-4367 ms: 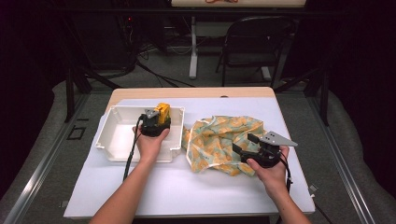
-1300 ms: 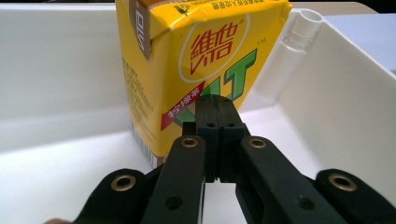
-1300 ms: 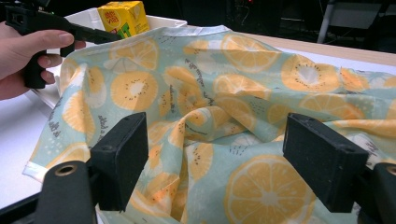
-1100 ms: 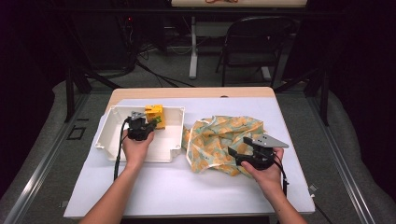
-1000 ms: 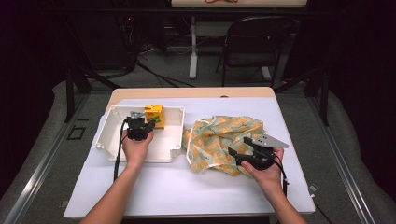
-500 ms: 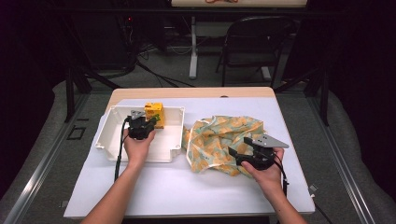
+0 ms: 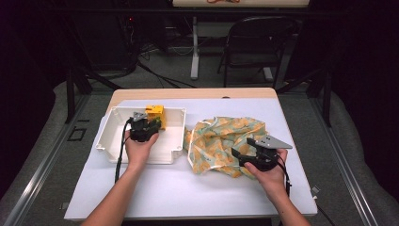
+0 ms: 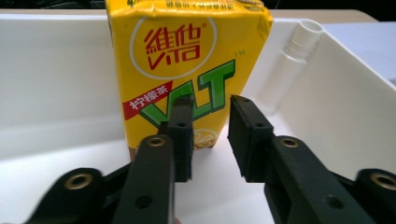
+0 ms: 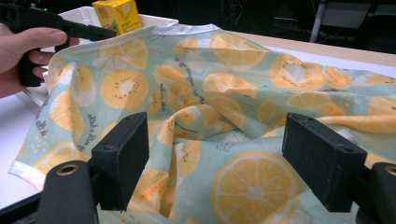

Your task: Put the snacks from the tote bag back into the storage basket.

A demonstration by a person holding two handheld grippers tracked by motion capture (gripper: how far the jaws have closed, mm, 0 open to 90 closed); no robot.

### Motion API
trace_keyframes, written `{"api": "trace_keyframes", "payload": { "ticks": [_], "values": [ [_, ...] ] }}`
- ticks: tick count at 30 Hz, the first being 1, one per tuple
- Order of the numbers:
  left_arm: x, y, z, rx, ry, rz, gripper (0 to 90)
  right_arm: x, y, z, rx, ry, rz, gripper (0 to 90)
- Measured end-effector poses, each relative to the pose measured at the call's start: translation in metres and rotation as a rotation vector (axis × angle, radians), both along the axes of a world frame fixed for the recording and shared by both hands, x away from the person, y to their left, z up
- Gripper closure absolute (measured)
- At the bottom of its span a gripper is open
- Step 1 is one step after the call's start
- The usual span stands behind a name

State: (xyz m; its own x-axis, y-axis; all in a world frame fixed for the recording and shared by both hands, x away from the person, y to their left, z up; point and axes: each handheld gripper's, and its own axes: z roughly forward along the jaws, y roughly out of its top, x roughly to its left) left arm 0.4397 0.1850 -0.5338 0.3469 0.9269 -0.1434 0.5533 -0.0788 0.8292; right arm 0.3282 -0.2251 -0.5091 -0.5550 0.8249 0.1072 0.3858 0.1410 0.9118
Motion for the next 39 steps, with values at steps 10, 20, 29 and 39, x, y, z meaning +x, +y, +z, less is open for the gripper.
{"api": "trace_keyframes", "payload": {
  "ticks": [10,20,29,39],
  "values": [
    [-0.032,0.015,0.018,-0.033,-0.040,-0.022,41.5,0.001,-0.004,0.002,-0.003,-0.002,-0.004,22.4],
    [-0.063,0.016,0.032,-0.059,-0.066,-0.117,16.1,0.001,-0.002,0.002,-0.019,-0.008,0.002,22.3],
    [-0.083,0.021,0.037,-0.057,-0.117,-0.206,12.0,0.001,-0.002,0.002,-0.022,-0.011,0.000,21.9],
    [-0.100,0.029,0.034,-0.054,-0.136,-0.256,10.5,0.001,-0.004,0.002,-0.026,-0.013,0.001,19.9]
  ]
}}
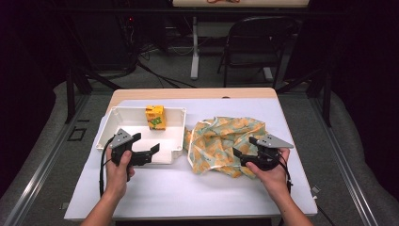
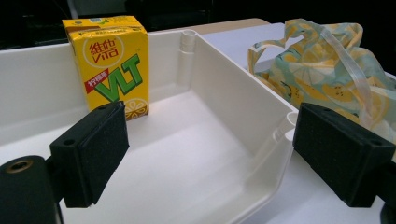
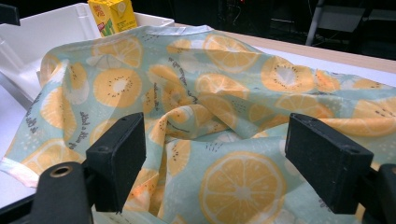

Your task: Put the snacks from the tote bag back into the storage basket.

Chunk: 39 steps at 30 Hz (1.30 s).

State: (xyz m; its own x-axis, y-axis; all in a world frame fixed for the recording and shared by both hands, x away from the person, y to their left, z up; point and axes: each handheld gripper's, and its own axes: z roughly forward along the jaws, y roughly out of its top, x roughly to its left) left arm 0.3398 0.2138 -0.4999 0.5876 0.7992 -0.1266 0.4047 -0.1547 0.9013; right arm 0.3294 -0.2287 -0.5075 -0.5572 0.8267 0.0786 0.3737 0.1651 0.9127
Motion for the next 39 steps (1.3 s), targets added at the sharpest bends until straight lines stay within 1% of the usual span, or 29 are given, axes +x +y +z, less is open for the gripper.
{"api": "trace_keyframes", "payload": {
  "ticks": [2,6,8,11,15,17,23,27,28,29,31,34,39],
  "values": [
    [-0.002,0.001,0.000,0.006,0.004,-0.002,10.4,0.000,0.000,0.000,0.003,0.000,-0.002,19.7],
    [-0.005,0.003,-0.002,-0.006,0.008,-0.009,10.5,0.000,-0.002,0.000,0.007,0.002,-0.005,19.6],
    [-0.006,0.005,-0.002,0.000,0.013,-0.010,10.5,0.000,-0.003,0.000,0.004,0.000,-0.005,19.5],
    [-0.007,0.007,-0.004,-0.003,0.010,-0.004,10.7,0.000,-0.004,0.000,0.010,0.001,-0.014,19.5],
    [-0.010,0.010,-0.006,0.013,0.008,-0.004,10.7,0.000,-0.006,0.000,0.013,0.000,-0.018,19.4],
    [-0.011,0.012,-0.007,0.019,0.015,-0.007,10.7,0.000,-0.007,0.000,0.014,0.001,-0.021,19.3],
    [-0.013,0.017,-0.009,0.012,0.019,0.003,10.8,0.000,-0.009,0.000,0.012,0.002,-0.024,19.3],
    [-0.014,0.020,-0.010,0.021,0.022,0.005,10.9,-0.001,-0.010,0.001,0.009,0.003,-0.027,19.3],
    [-0.015,0.020,-0.011,0.020,0.017,0.007,10.9,-0.001,-0.010,0.001,0.009,0.003,-0.028,19.3],
    [-0.015,0.021,-0.011,0.020,0.018,0.011,10.9,-0.001,-0.010,0.001,0.011,0.002,-0.026,19.3],
    [-0.016,0.022,-0.011,0.032,0.018,0.012,11.1,-0.001,-0.010,0.001,0.011,0.004,-0.028,19.3],
    [-0.017,0.024,-0.012,0.034,0.016,0.016,11.1,-0.001,-0.010,0.001,0.015,0.003,-0.029,19.3],
    [-0.016,0.028,-0.013,0.024,0.021,0.029,11.2,0.000,-0.010,0.000,0.012,0.004,-0.028,19.3]
  ]
}}
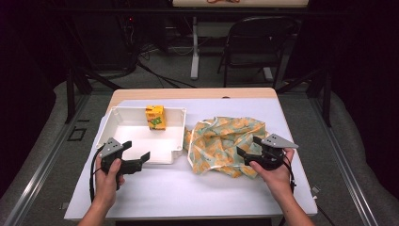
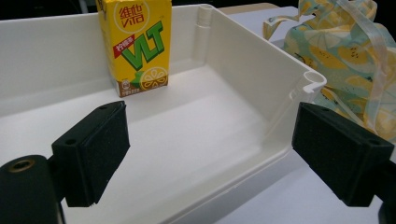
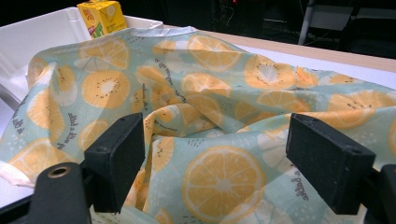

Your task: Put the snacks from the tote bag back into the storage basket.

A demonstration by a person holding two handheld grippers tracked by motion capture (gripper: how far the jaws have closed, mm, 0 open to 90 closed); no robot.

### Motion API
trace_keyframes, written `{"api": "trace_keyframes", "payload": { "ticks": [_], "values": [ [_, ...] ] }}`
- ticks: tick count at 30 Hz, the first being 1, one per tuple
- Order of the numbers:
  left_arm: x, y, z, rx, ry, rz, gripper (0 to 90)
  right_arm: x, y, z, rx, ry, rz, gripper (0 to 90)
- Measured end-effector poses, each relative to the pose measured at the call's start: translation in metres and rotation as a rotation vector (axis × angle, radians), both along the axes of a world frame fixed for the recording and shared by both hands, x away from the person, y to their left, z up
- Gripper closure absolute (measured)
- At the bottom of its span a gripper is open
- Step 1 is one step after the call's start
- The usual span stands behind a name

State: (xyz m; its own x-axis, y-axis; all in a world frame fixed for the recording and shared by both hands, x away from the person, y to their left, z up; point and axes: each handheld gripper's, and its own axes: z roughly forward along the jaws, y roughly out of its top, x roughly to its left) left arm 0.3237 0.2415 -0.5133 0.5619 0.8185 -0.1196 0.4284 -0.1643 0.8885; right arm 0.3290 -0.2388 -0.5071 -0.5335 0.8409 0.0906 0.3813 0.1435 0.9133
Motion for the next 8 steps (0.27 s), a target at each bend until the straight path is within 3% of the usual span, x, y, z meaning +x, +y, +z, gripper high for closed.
{"api": "trace_keyframes", "payload": {
  "ticks": [8],
  "values": [
    [0.0007,-0.0022,-0.0015,0.008,0.005,-0.008,11.5,0.0014,0.0007,-0.0003,0.002,-0.003,0.001,19.4]
  ]
}}
